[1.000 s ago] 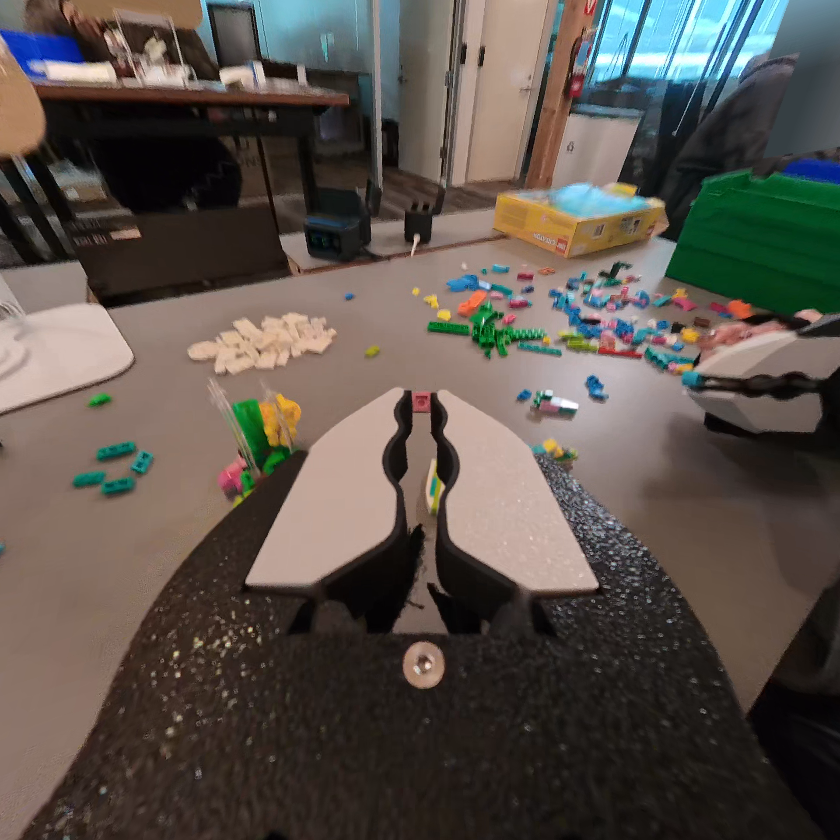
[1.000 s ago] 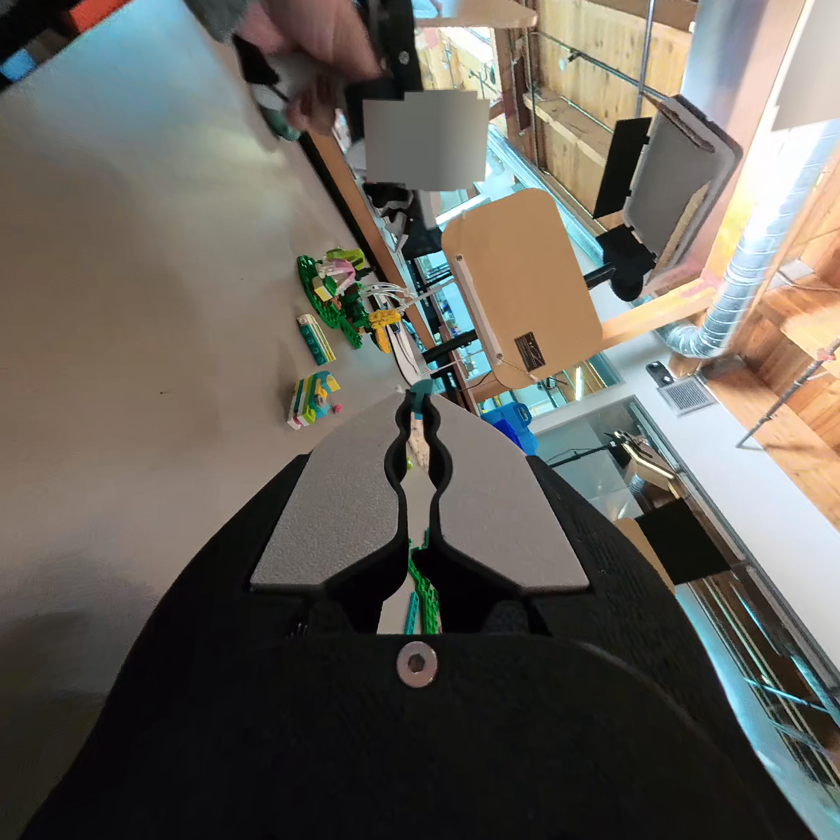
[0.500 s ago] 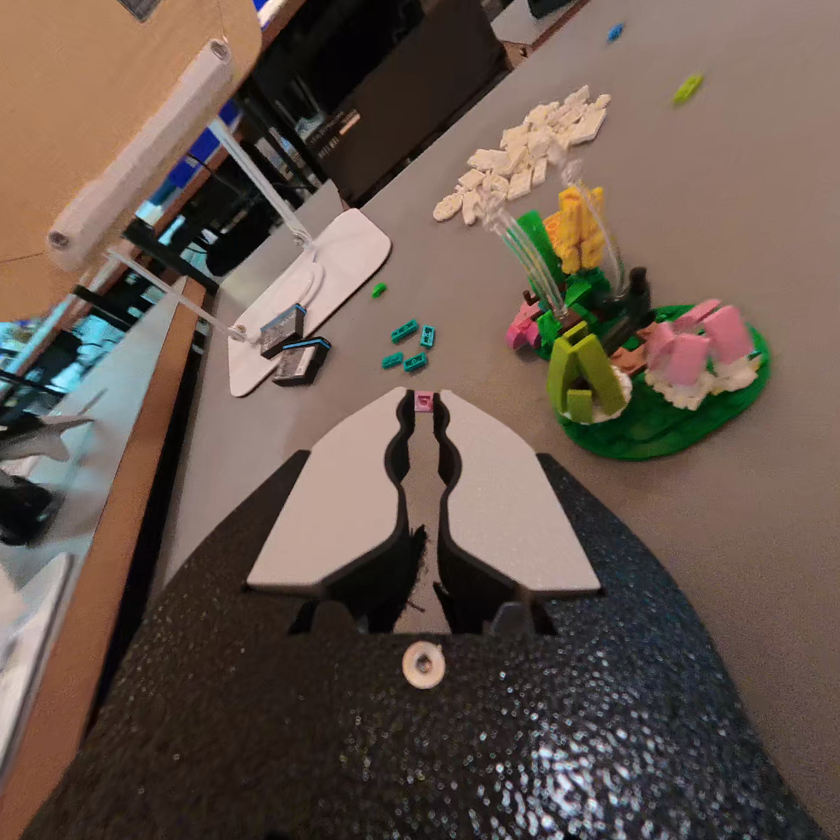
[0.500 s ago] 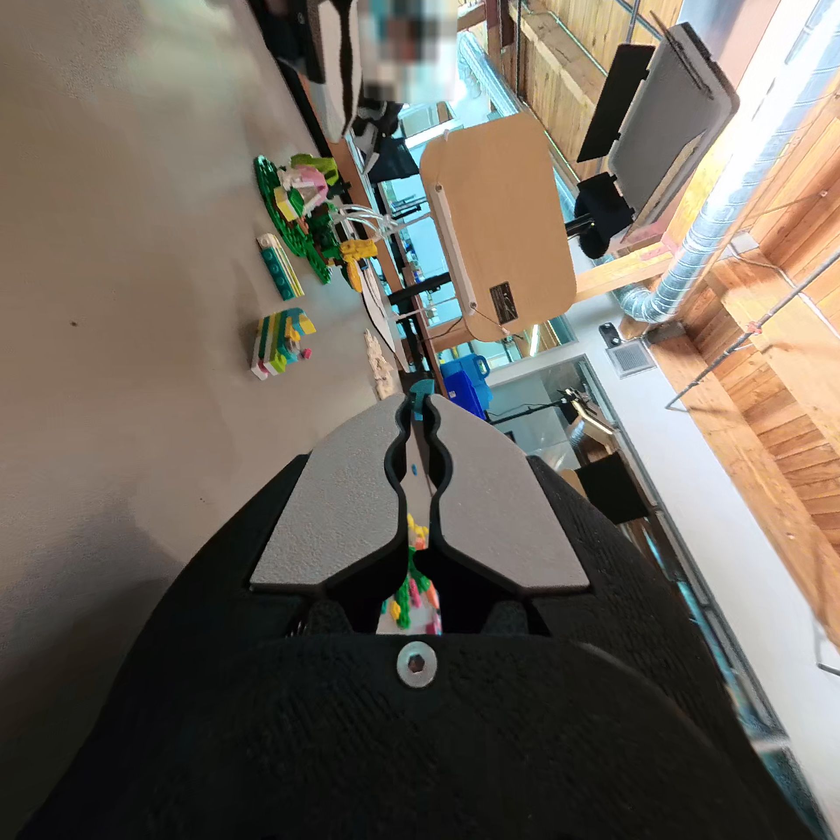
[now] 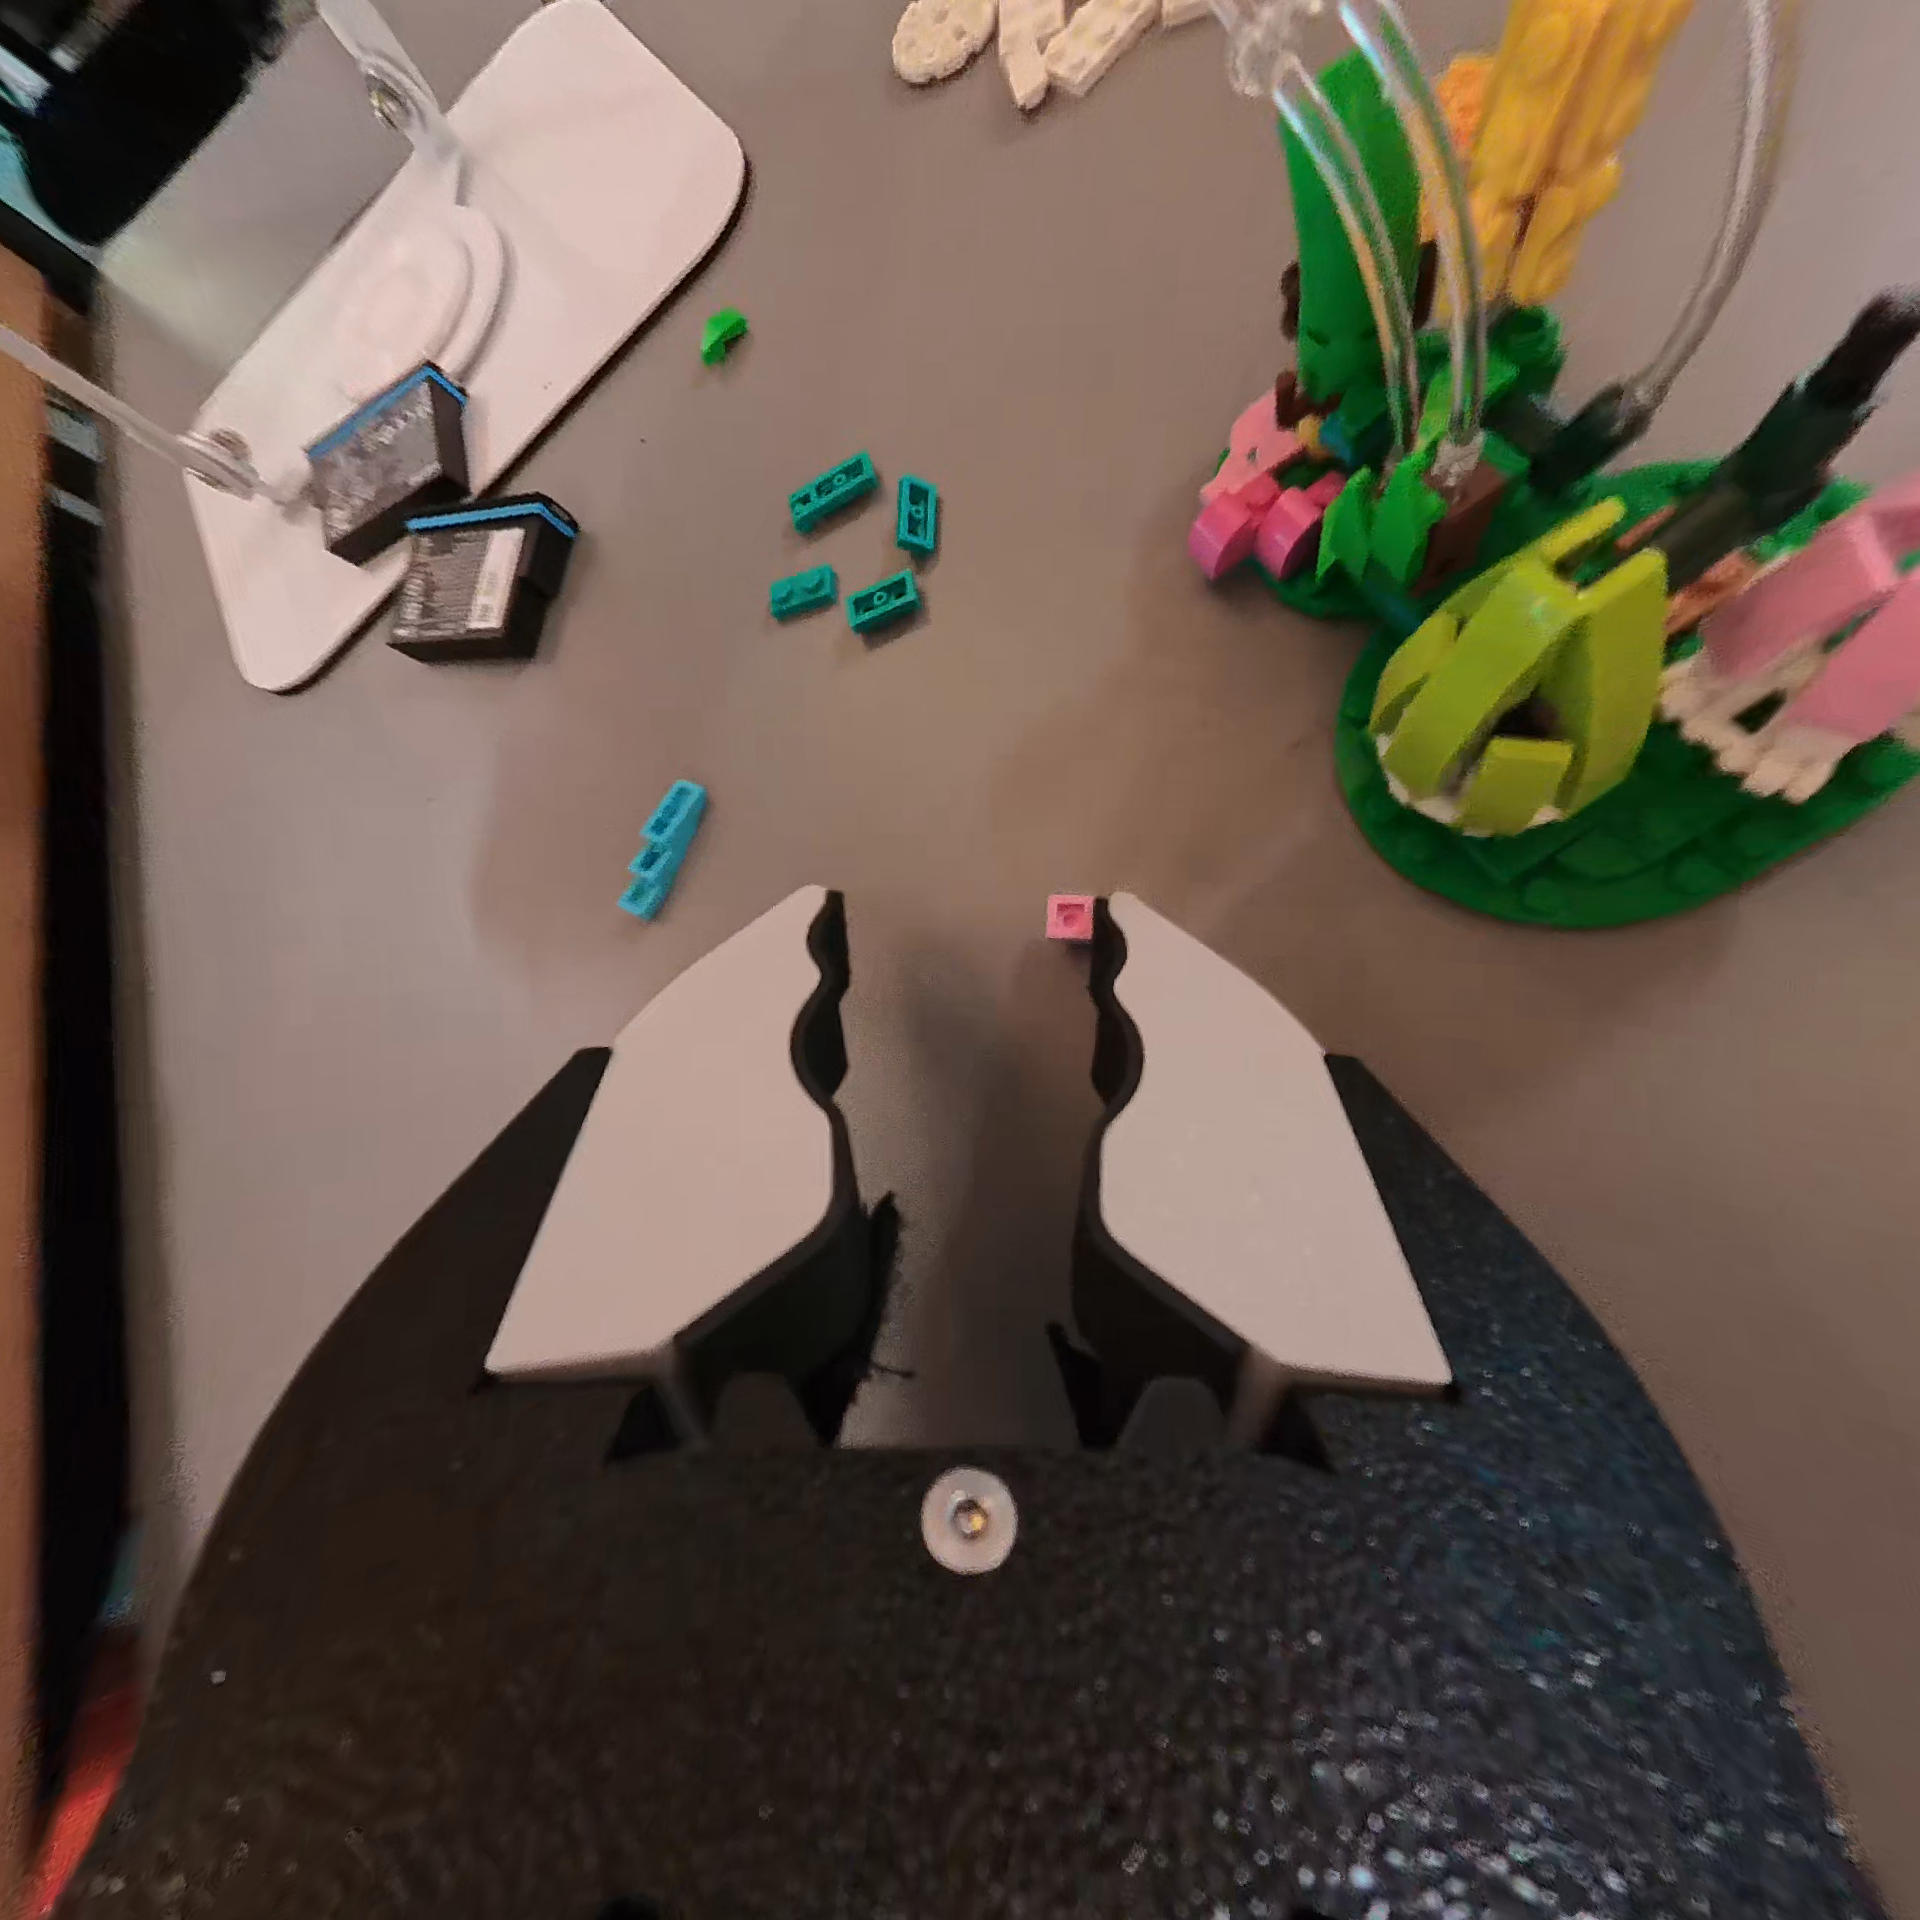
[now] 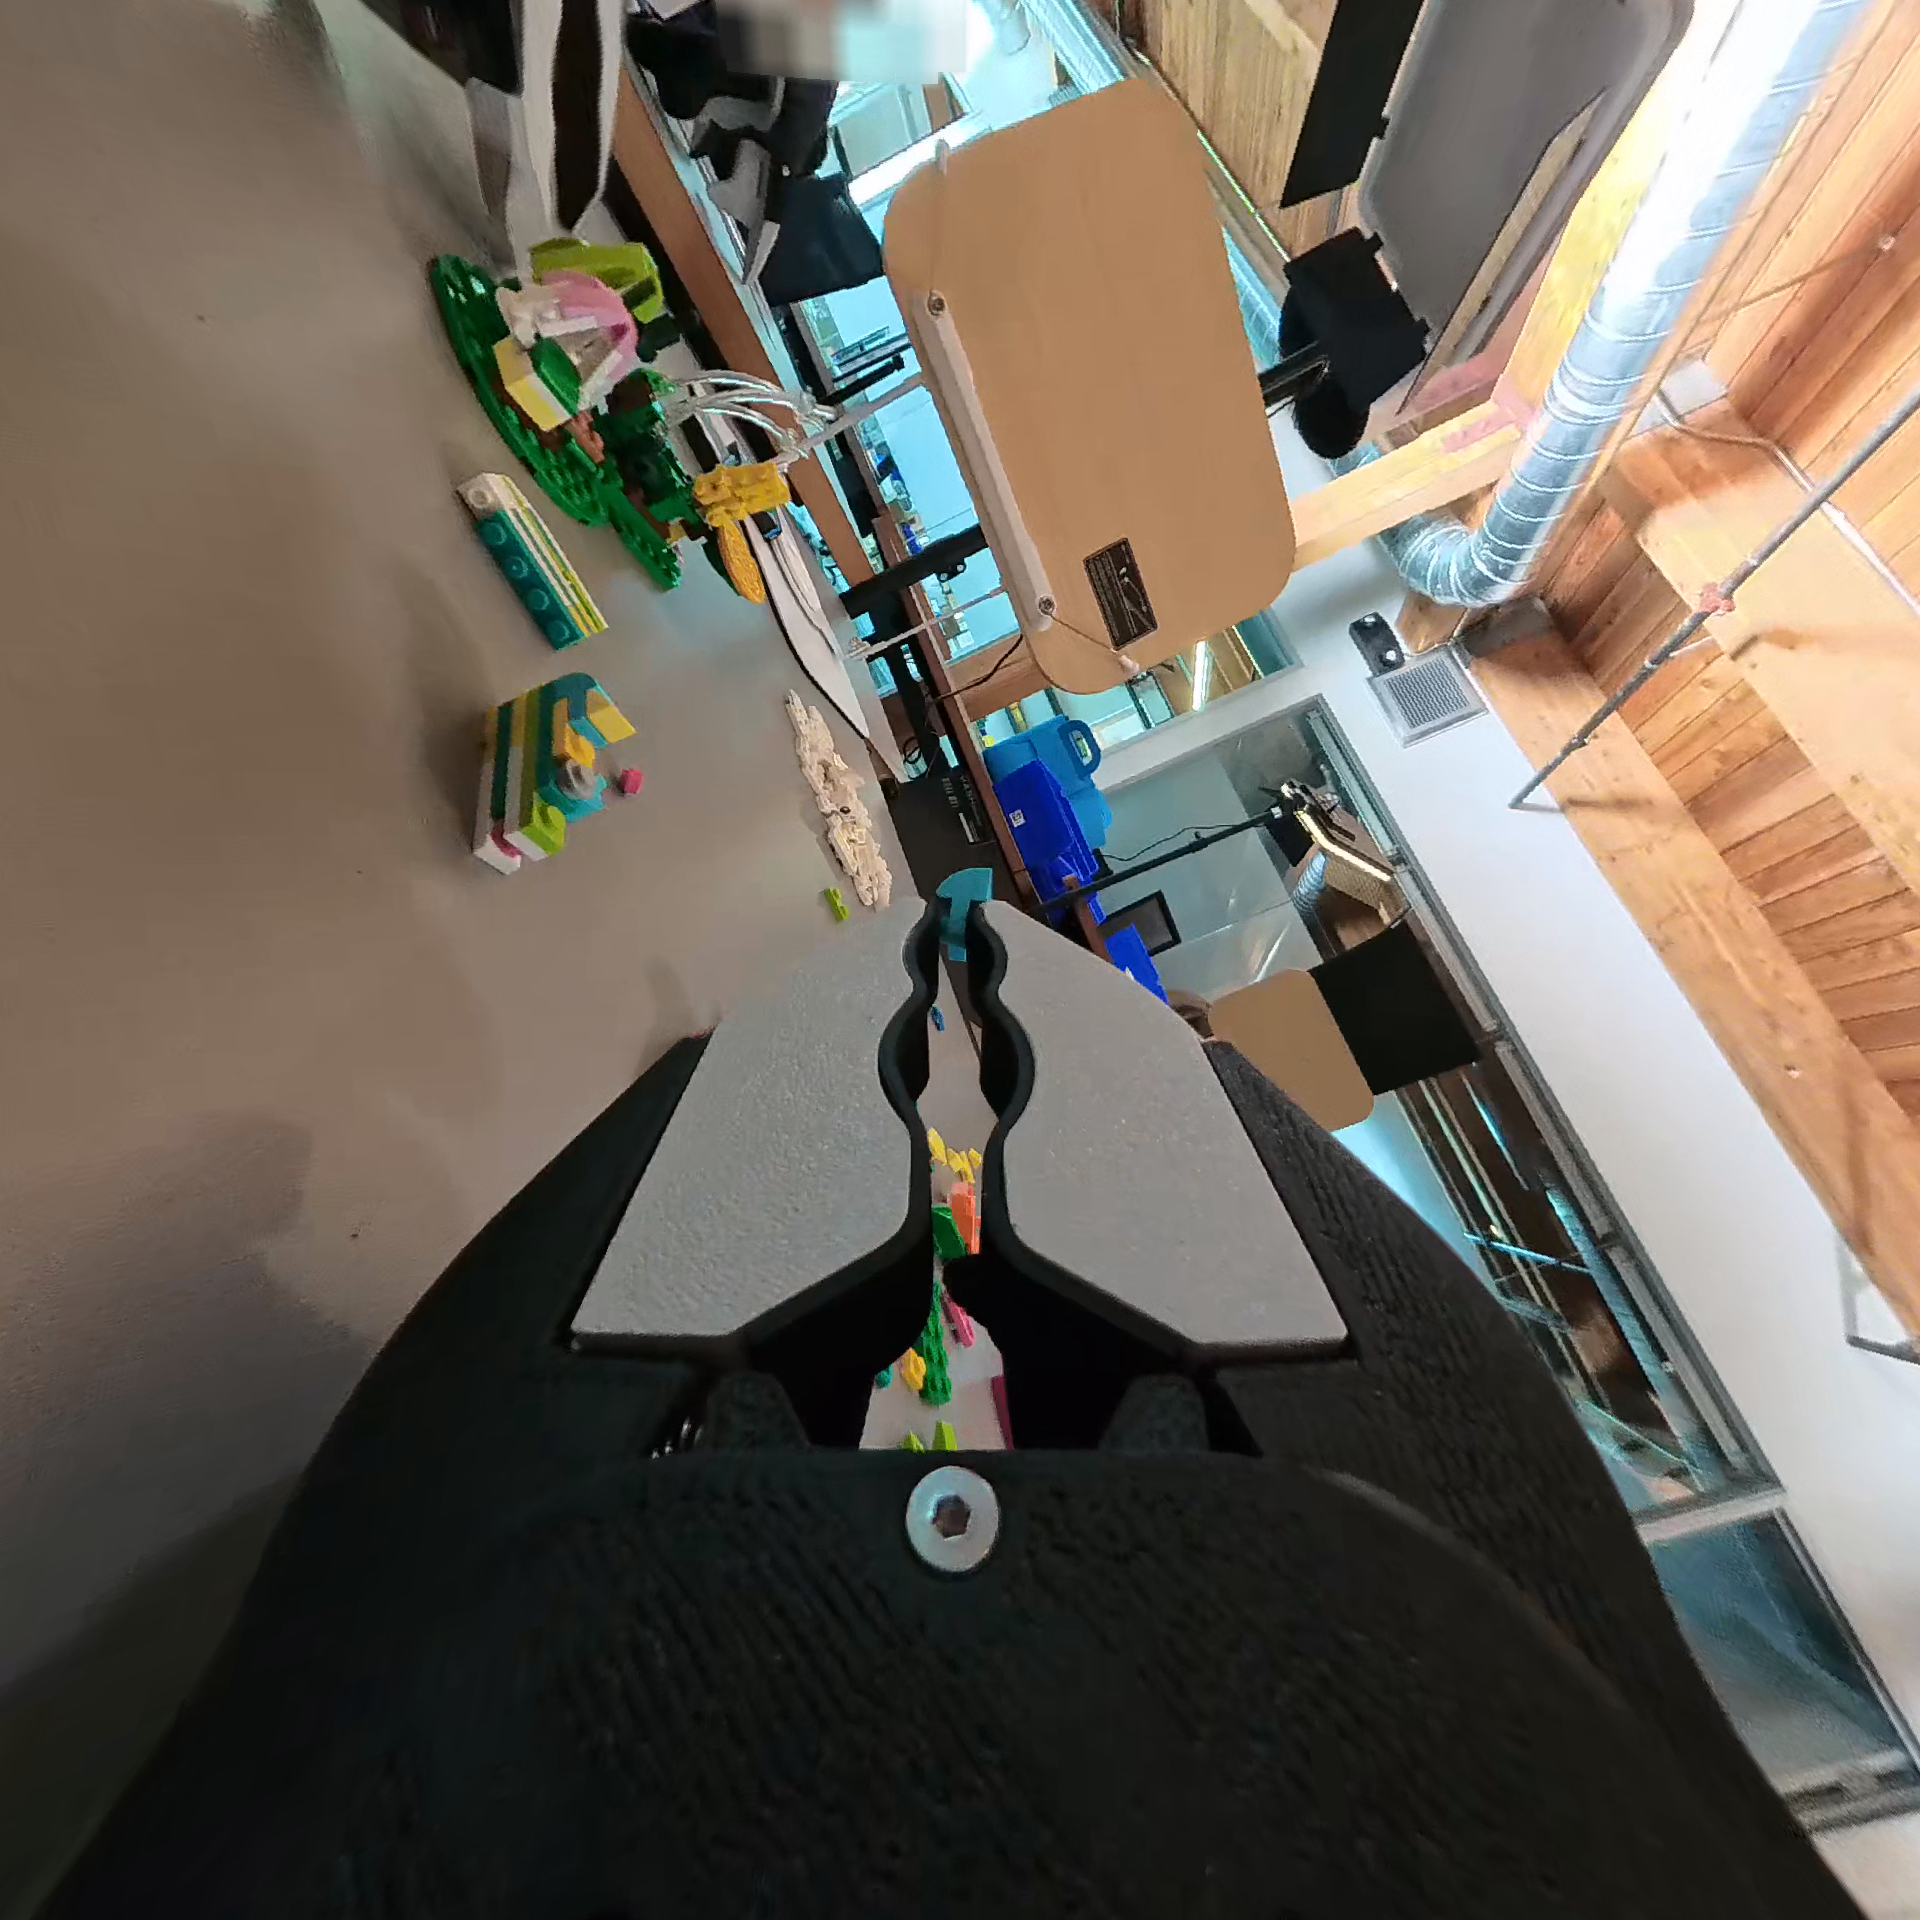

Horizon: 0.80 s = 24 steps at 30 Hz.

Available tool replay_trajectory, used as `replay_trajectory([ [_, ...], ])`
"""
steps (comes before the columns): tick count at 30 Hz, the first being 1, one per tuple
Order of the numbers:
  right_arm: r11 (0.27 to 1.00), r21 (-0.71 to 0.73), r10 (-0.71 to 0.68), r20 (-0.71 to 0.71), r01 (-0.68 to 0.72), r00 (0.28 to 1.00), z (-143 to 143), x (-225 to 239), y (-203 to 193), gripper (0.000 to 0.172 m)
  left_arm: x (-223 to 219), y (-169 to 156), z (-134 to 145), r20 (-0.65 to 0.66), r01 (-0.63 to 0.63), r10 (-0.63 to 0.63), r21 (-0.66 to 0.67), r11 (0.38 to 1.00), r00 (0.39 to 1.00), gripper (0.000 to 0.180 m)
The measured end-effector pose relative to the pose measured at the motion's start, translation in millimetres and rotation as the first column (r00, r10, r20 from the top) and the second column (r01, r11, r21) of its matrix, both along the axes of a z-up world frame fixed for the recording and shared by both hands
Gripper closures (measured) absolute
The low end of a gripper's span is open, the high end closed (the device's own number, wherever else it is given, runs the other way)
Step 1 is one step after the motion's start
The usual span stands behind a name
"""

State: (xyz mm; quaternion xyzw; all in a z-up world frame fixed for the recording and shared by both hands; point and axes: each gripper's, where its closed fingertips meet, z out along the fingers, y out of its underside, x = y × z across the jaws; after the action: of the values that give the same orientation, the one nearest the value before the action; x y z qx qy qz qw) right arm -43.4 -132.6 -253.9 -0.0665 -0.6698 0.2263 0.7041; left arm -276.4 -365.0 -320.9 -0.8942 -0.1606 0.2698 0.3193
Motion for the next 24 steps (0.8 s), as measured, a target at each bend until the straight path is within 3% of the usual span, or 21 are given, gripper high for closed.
replay_trajectory([
  [1, 1.000, 0.008, -0.002, -0.002, 0.002, 1.000, -1, 0, 0, 0.169, -1, -3, 1, -0.035, 0.001, -0.002, -0.034, 0.999, 0.999, 0.134],
  [7, 1.000, 0.015, -0.007, -0.008, 0.008, 1.000, 0, 0, 2, 0.169, 10, 4, 12, -0.117, 0.153, -0.156, -0.037, 0.988, 0.981, 0.101],
  [9, 1.000, 0.011, -0.008, -0.009, 0.008, 1.000, 0, 0, 3, 0.169, 12, 3, 20, -0.185, 0.184, -0.188, -0.039, 0.982, 0.964, 0.100],
  [12, 1.000, 0.003, -0.010, -0.018, 0.010, 1.000, 2, 0, 4, 0.169, 5, -3, 42, -0.305, 0.135, -0.129, -0.002, 0.991, 0.944, 0.106],
  [15, 1.000, 0.003, -0.011, -0.028, 0.011, 1.000, 4, 1, 5, 0.169, 19, 6, 89, -0.472, 0.156, -0.035, 0.221, 0.963, 0.881, 0.121],
  [18, 1.000, 0.009, -0.015, -0.033, 0.015, 0.999, 4, 1, 6, 0.169, 59, 25, 129, -0.496, 0.243, 0.071, 0.539, 0.806, 0.866, 0.128],
  [20, 1.000, 0.013, -0.021, -0.039, 0.021, 0.999, 5, 1, 8, 0.169, 85, 39, 140, -0.346, 0.202, 0.115, 0.750, 0.629, 0.931, 0.129],
  [22, 1.000, 0.015, -0.027, -0.041, 0.027, 0.999, 5, 1, 9, 0.169, 104, 53, 139, -0.217, 0.141, 0.095, 0.852, 0.503, 0.972, 0.125],
  [24, 0.999, 0.018, -0.030, -0.038, 0.031, 0.999, 5, 1, 10, 0.169, 104, 47, 139, -0.222, 0.109, 0.209, 0.887, 0.448, 0.952, 0.131],
])
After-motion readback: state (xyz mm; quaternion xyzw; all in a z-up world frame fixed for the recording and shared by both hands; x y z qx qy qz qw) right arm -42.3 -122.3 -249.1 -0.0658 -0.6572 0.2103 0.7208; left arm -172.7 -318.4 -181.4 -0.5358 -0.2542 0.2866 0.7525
